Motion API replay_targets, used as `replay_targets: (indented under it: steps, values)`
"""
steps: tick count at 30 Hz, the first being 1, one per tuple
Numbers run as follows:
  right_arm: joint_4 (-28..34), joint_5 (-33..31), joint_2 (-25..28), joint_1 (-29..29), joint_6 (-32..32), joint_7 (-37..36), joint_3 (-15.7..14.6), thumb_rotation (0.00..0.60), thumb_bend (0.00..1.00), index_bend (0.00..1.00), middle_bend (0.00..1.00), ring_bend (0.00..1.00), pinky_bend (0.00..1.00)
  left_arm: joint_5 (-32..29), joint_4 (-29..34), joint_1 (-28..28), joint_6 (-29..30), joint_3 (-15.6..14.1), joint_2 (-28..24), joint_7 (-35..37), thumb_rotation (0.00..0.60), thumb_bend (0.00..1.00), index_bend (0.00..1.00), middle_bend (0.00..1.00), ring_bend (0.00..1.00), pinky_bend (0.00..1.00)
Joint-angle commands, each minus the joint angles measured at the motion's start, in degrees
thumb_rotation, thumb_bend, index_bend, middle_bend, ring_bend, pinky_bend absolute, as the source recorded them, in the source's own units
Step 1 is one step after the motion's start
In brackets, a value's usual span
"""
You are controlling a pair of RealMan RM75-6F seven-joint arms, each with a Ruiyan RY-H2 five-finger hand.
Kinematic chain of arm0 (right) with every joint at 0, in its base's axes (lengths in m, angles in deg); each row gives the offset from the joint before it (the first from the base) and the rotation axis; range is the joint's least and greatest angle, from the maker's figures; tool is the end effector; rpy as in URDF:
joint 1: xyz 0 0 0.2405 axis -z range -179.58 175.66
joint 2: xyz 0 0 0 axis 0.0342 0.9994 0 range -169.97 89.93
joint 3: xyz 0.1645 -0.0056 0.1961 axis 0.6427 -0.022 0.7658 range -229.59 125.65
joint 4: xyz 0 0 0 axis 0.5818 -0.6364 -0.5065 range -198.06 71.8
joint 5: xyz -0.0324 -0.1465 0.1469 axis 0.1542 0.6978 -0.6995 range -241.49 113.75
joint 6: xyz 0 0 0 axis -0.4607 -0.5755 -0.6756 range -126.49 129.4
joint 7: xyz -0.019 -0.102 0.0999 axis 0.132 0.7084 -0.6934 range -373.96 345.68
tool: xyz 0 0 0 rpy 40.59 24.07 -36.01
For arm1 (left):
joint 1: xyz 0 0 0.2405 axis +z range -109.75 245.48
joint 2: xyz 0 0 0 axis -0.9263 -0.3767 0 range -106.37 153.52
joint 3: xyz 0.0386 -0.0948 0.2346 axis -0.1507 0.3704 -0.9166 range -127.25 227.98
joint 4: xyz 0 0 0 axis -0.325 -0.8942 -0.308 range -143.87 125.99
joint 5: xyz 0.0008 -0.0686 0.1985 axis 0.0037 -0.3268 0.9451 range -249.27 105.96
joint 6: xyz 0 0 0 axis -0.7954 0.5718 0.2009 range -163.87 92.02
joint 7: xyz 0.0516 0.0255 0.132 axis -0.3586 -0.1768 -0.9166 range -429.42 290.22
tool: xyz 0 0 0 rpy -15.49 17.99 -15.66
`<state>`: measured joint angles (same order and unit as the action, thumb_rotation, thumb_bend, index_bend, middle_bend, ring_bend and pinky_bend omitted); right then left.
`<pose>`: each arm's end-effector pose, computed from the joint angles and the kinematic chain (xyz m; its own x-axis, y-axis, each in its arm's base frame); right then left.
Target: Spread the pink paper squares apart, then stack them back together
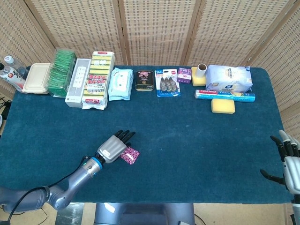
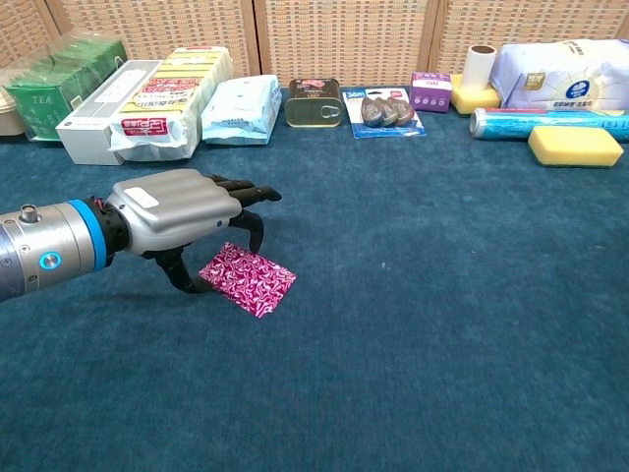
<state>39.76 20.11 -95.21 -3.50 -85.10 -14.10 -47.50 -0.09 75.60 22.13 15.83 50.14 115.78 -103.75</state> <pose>-0.2948 -0.1673 0.1991 0.3678 0.0260 0.9295 -0.9286 0.0623 0.3657 -0.1391 0.2950 -0.0664 0.7609 0.1733 0.6254 0.5560 -0.6710 -0.4906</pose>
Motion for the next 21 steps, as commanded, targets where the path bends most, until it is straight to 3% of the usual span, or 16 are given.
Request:
replay_targets:
  steps: [1,21]
  values:
    - [0.0,0.1,0.0,0.1,-0.1,0.0,0.0,0.600,0.01,0.10,0.00,0.00,0.00,0.0,-0.2,-0.1,0.0,0.0,0.3,-0.8,0.600,0.24,0.35,0.00,0.03,0.11]
    - [-0.1,-0.2,0.0,-0.1,0.3,-0.3,0.1,0.600,0.01,0.10,0.00,0.00,0.00,-1.6,0.2,-0.4,-0.5,0.7,0.9,-3.1,0.600,0.24,0.32,0.00,0.03,0.11]
